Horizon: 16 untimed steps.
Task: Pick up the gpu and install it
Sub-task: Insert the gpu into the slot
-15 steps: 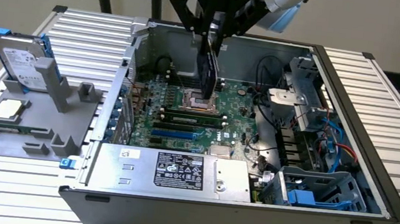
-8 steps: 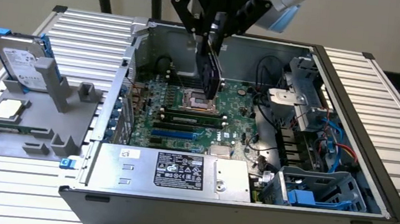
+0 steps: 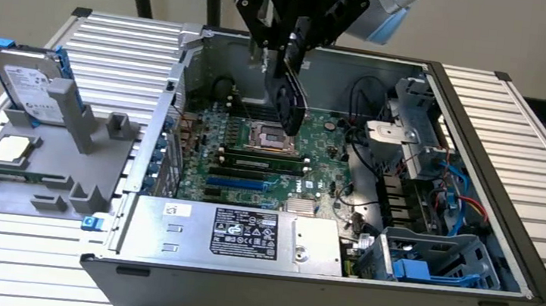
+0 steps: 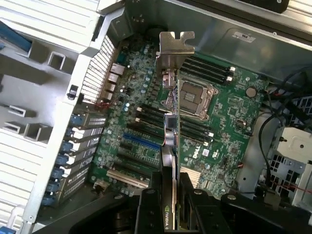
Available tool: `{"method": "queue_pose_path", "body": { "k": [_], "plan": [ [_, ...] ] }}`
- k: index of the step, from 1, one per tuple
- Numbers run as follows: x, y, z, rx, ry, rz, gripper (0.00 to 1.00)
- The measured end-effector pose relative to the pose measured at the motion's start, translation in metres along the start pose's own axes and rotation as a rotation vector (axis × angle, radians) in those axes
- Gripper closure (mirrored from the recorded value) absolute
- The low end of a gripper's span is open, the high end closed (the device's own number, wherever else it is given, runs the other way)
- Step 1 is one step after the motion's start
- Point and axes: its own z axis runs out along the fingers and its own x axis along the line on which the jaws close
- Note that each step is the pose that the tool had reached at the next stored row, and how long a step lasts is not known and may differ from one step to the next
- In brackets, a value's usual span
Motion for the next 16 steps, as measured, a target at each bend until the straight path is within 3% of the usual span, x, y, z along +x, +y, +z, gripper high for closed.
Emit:
{"method": "queue_pose_path", "body": {
  "k": [16],
  "plan": [
    [-0.0013,-0.0005,-0.0001,0.0015,0.0148,-0.211,1.0]
  ]
}}
